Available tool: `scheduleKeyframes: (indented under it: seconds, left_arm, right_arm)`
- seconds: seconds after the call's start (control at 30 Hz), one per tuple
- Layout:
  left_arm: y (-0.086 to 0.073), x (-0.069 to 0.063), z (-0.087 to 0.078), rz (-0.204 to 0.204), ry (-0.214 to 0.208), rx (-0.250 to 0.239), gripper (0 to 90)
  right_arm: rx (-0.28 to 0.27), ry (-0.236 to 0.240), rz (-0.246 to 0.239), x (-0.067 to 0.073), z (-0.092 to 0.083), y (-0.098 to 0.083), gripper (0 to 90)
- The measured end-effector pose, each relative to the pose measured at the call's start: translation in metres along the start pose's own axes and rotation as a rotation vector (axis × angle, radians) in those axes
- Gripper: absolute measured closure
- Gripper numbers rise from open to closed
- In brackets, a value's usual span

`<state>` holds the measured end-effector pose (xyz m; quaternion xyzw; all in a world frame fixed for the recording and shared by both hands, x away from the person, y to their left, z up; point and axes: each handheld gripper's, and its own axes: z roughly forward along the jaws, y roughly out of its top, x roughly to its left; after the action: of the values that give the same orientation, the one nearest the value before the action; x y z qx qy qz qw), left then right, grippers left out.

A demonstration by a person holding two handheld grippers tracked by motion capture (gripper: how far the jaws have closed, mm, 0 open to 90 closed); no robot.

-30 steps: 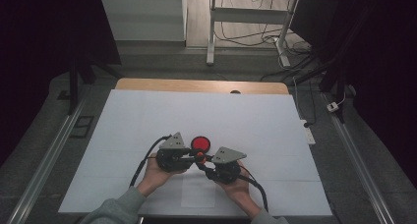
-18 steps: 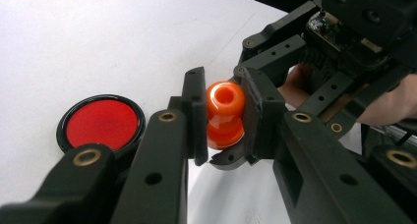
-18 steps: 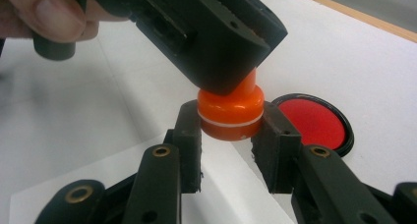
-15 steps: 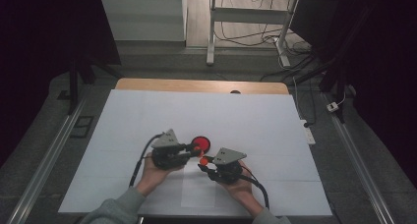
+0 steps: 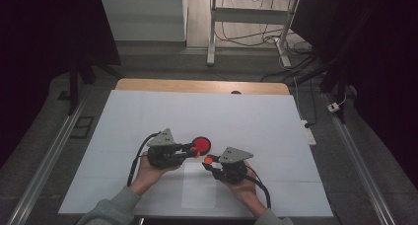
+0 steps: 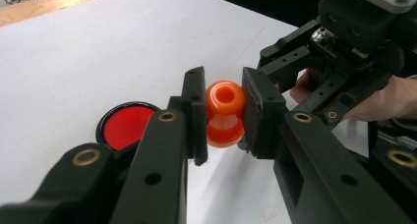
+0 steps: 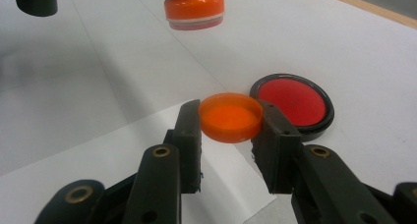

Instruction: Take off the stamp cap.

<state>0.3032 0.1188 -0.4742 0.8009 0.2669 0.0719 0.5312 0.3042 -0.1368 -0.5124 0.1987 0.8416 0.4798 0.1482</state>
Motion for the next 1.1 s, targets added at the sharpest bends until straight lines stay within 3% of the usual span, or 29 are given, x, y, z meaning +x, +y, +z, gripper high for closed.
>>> scheduleKeyframes:
  seconds: [0.5, 1.1]
  left_arm:
    - [-0.001, 0.005, -0.004, -0.011, 0.000, 0.000, 73.1]
    - [-0.001, 0.011, -0.006, -0.019, 0.042, 0.028, 73.1]
  right_arm:
    - [0.009, -0.051, 0.010, -0.010, -0.018, -0.009, 64.5]
    - [-0.007, -0.122, 0.065, -0.026, -0.064, -0.030, 64.4]
